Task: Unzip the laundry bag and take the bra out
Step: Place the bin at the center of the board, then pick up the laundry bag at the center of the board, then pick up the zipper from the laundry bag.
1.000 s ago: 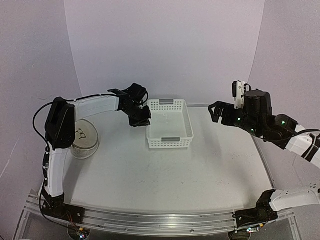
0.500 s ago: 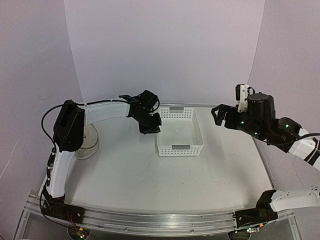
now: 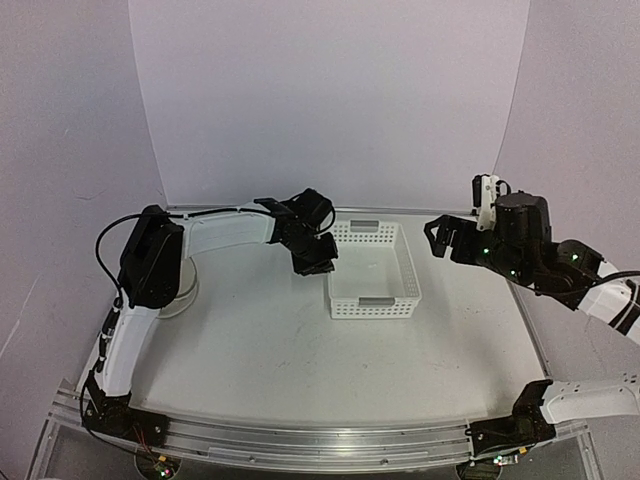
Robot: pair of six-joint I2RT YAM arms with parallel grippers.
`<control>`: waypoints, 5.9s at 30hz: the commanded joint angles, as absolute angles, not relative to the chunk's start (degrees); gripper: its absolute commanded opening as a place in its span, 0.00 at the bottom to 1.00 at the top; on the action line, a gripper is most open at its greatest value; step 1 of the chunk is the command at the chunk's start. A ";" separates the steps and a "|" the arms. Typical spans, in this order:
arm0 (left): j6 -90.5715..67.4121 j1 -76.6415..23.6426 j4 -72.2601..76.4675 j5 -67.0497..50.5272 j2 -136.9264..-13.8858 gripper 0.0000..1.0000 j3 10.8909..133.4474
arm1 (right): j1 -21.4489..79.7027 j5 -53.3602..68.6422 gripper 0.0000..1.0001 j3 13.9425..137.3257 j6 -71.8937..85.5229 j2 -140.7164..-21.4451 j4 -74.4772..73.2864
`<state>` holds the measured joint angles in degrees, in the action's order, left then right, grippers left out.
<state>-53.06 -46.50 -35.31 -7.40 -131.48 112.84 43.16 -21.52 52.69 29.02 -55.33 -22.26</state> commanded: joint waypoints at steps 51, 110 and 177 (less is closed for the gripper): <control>-41.05 -40.39 -38.32 10.39 -93.02 0.76 89.51 | 43.15 -16.65 0.98 57.80 26.04 -64.54 -15.33; -20.48 6.05 -36.66 -6.02 -78.42 0.68 63.79 | 43.15 -3.63 0.98 67.86 23.73 -77.90 -14.59; -75.48 -24.41 -5.39 -7.69 -82.42 0.00 55.60 | 55.20 25.02 0.62 94.91 33.76 -114.57 -15.03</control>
